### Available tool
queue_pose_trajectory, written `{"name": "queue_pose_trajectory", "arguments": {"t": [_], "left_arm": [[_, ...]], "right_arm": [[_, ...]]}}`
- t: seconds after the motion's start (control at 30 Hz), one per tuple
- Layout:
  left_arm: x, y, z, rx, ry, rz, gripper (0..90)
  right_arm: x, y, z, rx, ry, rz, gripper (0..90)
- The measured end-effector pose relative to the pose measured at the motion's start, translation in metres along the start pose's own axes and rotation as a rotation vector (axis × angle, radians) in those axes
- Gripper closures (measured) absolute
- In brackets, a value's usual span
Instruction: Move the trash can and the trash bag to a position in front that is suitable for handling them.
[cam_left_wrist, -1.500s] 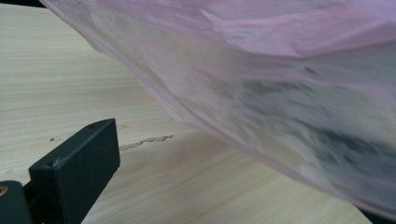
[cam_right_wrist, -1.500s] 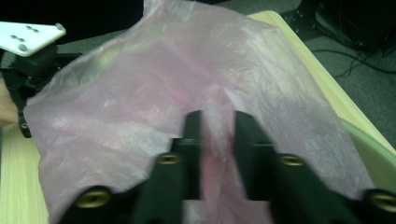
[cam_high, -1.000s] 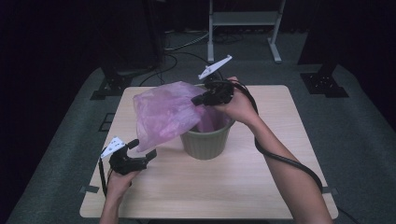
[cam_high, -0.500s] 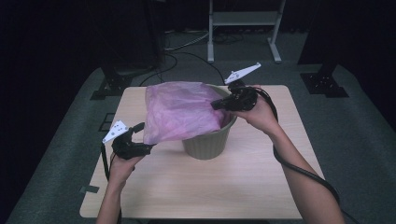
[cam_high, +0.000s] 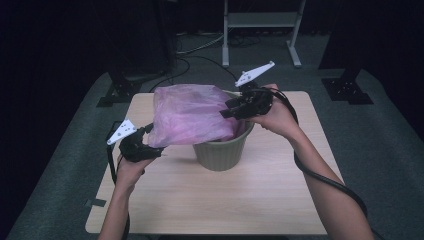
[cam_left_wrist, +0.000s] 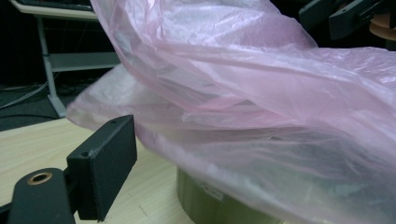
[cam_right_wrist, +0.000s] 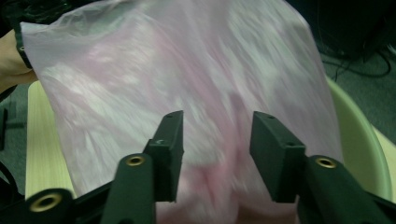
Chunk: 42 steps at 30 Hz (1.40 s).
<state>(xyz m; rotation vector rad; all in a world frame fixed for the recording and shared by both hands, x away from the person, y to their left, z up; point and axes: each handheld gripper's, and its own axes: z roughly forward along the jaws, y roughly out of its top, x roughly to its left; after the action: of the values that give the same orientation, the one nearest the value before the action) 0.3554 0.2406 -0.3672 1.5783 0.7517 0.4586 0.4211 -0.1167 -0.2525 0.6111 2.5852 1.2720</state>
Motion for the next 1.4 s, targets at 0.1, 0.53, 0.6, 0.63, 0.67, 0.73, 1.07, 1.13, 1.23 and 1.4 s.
{"name": "queue_pose_trajectory", "arguments": {"t": [0.1,0.53,0.6,0.63,0.67,0.73,1.07,1.13,1.23,1.4], "left_arm": [[0.002,0.003,-0.002,-0.006,-0.001,0.001,11.9],[0.003,0.024,-0.004,-0.022,-0.014,0.031,13.4],[0.002,0.026,-0.002,-0.026,-0.017,0.035,14.5],[0.001,0.029,-0.001,-0.028,-0.033,0.042,17.8],[0.0,0.032,0.001,-0.029,-0.041,0.047,18.6],[-0.002,0.035,0.004,-0.028,-0.049,0.054,18.7],[-0.016,0.048,0.023,-0.006,-0.113,0.102,23.0],[-0.019,0.052,0.027,-0.005,-0.133,0.111,24.4],[-0.023,0.057,0.034,0.001,-0.158,0.126,28.0],[-0.03,0.063,0.044,0.012,-0.212,0.139,33.8]], "right_arm": [[0.004,0.01,0.006,0.009,0.016,-0.026,49.9],[0.031,0.045,0.06,0.077,0.122,-0.157,40.4],[0.032,0.044,0.061,0.075,0.129,-0.16,40.2],[0.031,0.043,0.061,0.071,0.136,-0.165,40.0],[0.031,0.043,0.061,0.069,0.143,-0.164,39.8],[0.031,0.041,0.059,0.065,0.156,-0.166,39.0],[0.029,0.024,0.045,0.021,0.205,-0.151,36.9],[0.028,0.022,0.041,0.009,0.201,-0.157,37.1],[0.029,0.021,0.035,-0.002,0.191,-0.165,38.4],[0.03,0.019,0.028,-0.017,0.179,-0.168,43.4]]}}
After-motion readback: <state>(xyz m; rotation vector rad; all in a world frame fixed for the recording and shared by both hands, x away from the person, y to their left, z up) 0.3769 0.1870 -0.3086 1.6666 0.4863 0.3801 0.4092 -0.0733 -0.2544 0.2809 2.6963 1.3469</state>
